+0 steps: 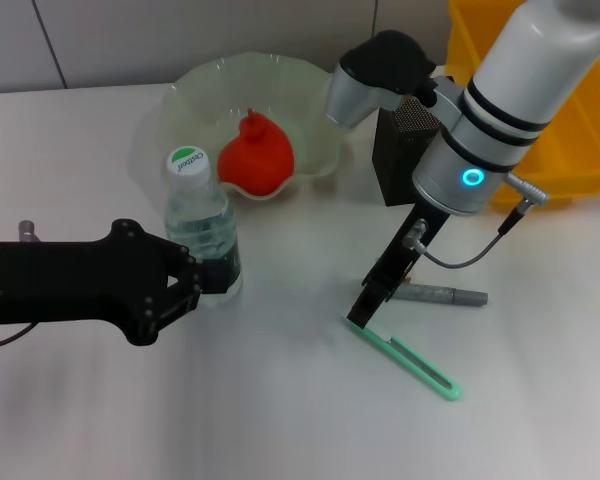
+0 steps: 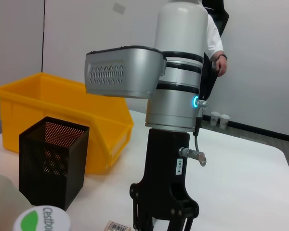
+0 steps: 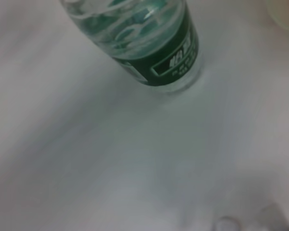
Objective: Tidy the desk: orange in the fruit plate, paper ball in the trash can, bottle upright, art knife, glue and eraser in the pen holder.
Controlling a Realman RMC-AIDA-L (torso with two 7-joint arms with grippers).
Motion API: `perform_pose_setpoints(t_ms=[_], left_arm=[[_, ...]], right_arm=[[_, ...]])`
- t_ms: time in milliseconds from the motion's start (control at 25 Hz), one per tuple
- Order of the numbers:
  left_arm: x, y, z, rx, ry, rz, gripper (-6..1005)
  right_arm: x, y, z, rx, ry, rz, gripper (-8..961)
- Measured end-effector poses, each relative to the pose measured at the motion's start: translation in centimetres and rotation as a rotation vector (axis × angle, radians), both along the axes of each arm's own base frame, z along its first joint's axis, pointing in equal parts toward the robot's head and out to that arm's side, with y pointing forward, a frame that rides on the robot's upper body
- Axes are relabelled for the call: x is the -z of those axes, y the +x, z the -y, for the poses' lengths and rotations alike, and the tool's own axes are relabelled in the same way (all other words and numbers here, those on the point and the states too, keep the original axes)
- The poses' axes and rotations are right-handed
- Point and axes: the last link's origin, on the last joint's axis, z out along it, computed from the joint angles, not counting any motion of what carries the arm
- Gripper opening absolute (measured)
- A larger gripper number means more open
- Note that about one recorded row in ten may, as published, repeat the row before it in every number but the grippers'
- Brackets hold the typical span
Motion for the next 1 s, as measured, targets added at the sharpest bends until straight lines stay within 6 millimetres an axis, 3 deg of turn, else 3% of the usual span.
perform_pose_setpoints(t_ms=[1000], left_arm=[[0.29,-0.42,0.09,-0.009,-0.008,0.006,-1]], right_arm=[[0.77,0.89,0.41,0.008,-0.001,0.024,371]])
